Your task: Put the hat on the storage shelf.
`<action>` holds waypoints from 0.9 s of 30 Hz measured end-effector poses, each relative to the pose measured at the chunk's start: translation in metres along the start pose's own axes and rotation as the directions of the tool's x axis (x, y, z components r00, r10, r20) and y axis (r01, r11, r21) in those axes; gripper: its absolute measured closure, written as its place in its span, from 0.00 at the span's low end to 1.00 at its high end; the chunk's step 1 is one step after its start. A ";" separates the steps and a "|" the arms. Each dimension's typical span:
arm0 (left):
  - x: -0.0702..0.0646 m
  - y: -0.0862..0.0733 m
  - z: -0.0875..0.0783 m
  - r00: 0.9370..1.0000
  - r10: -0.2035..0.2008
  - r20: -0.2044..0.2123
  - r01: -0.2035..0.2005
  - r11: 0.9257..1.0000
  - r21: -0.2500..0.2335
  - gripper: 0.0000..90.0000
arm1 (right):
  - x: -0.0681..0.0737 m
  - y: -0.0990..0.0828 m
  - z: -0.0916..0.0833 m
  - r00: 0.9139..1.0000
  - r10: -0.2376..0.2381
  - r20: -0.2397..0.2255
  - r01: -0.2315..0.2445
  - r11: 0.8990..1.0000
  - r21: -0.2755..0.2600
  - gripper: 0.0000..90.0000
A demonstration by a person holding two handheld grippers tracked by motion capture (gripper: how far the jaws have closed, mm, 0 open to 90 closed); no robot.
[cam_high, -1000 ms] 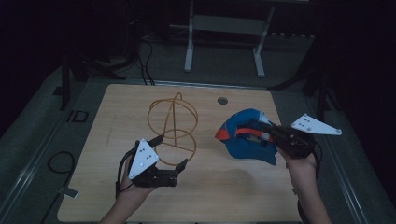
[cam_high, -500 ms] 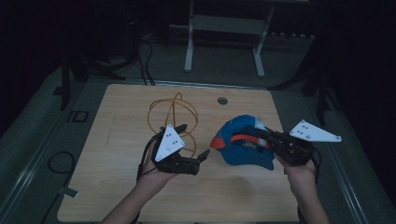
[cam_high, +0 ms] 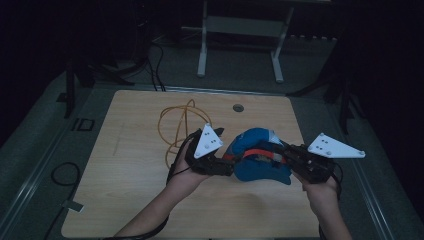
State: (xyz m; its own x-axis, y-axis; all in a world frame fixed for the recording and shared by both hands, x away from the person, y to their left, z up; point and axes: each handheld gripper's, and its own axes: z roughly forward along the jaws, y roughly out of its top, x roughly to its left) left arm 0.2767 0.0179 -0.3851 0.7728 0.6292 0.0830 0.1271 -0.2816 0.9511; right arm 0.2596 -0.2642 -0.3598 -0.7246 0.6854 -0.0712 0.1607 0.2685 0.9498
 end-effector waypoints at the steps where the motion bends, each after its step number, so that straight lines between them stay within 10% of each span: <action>1: 0.000 0.000 0.002 1.000 0.002 0.005 -0.002 1.000 0.009 0.17 | 0.001 0.000 0.000 1.000 -0.003 -0.004 0.003 1.000 -0.001 0.94; 8: -0.005 0.002 0.012 1.000 -0.016 0.008 0.016 1.000 0.015 0.24 | 0.006 0.000 -0.001 1.000 -0.020 -0.018 0.020 1.000 -0.010 0.94; 21: -0.007 0.004 0.025 0.999 -0.029 0.036 0.027 0.998 0.056 0.81 | 0.007 -0.003 0.001 0.999 -0.019 -0.026 0.019 1.000 0.001 0.94; 27: -0.012 0.006 0.029 1.000 -0.001 -0.013 0.001 0.999 0.052 0.98 | 0.010 -0.007 0.002 0.999 -0.016 -0.030 0.017 1.000 0.011 0.94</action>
State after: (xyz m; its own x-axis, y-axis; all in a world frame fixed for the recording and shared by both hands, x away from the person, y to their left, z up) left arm 0.2861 -0.0128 -0.3894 0.7646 0.6387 0.0863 0.1605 -0.3184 0.9343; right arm 0.2526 -0.2581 -0.3677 -0.7468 0.6605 -0.0775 0.1559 0.2871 0.9451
